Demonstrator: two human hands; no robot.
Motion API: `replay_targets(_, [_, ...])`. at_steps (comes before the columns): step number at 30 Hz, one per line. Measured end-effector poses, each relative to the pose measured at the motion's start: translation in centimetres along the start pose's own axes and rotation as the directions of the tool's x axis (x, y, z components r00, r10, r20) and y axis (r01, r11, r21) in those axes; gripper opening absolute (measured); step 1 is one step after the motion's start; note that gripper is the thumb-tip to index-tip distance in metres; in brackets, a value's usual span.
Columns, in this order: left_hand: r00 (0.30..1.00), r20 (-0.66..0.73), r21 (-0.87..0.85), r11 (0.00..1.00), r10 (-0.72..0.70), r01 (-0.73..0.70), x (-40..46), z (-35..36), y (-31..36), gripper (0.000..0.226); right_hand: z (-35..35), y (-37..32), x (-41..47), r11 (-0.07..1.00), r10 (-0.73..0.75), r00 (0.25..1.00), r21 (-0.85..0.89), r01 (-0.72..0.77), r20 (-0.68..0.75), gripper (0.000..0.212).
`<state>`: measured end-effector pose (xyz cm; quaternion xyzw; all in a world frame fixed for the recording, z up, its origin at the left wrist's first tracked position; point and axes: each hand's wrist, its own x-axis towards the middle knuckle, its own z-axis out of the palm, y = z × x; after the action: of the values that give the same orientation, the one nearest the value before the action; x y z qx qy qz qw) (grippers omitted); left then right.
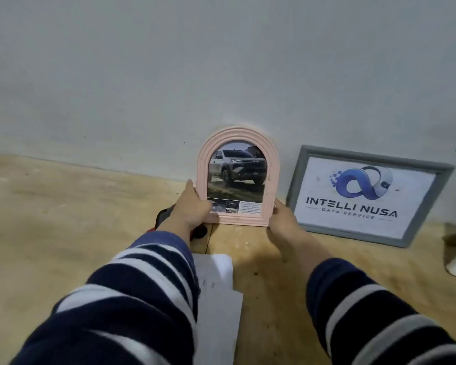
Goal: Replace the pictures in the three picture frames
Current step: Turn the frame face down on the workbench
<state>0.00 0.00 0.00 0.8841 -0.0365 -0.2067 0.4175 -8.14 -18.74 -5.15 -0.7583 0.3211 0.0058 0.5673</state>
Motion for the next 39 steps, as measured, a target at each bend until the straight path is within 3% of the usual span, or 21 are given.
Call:
replay_targets(4, [0.999, -0.007, 0.030, 0.999, -0.038, 0.038, 0.8, 0.2, -0.2, 0.052, 0.1, -0.4, 0.7, 1.000, -0.007, 0.999, -0.015, 0.006, -0.052, 0.040])
replay_targets(8, [0.998, -0.013, -0.026, 0.997, -0.067, 0.067, 0.8, 0.6, 0.1, 0.047, -0.3, -0.9, 0.5, 0.998, -0.056, 0.987, -0.038, 0.051, -0.150, 0.037])
replay_targets(12, [0.995, -0.019, -0.252, 0.964, -0.097, 0.089, 0.6, 1.0, 0.8, 0.044, -1.5, -1.9, -0.1, 0.991, -0.136, 0.974, -0.011, 0.136, -0.182, 0.035])
replay_targets(16, [0.995, 0.014, -0.434, 0.896, -0.095, 0.091, -0.7, 1.2, 2.5, 0.018, -3.7, -3.9, -1.4, 0.963, -0.267, 0.934, -0.115, 0.245, -0.236, 0.031])
replay_targets(21, [0.998, -0.054, -0.624, 0.781, -0.018, -0.020, -2.3, 0.7, 4.9, 0.030, -7.7, -5.1, -4.1, 0.873, -0.425, 0.873, -0.363, 0.325, -0.240, 0.024])
replay_targets(24, [0.997, -0.074, -0.579, 0.813, 0.030, -0.067, -3.4, 1.1, 5.5, 0.035, -10.2, -4.7, -6.4, 0.814, -0.466, 0.852, -0.494, 0.306, -0.240, 0.028])
replay_targets(31, [0.995, 0.096, -0.485, 0.874, 0.021, 0.028, -7.3, 5.2, 6.2, 0.075, -15.0, -2.1, -11.7, 0.658, -0.493, 0.839, -0.730, 0.186, -0.230, 0.043])
replay_targets(39, [0.989, 0.139, -0.408, 0.913, 0.054, 0.007, -13.7, 10.6, 6.4, 0.065, -18.3, 2.3, -15.5, 0.516, -0.574, 0.796, -0.839, 0.170, -0.191, 0.045])
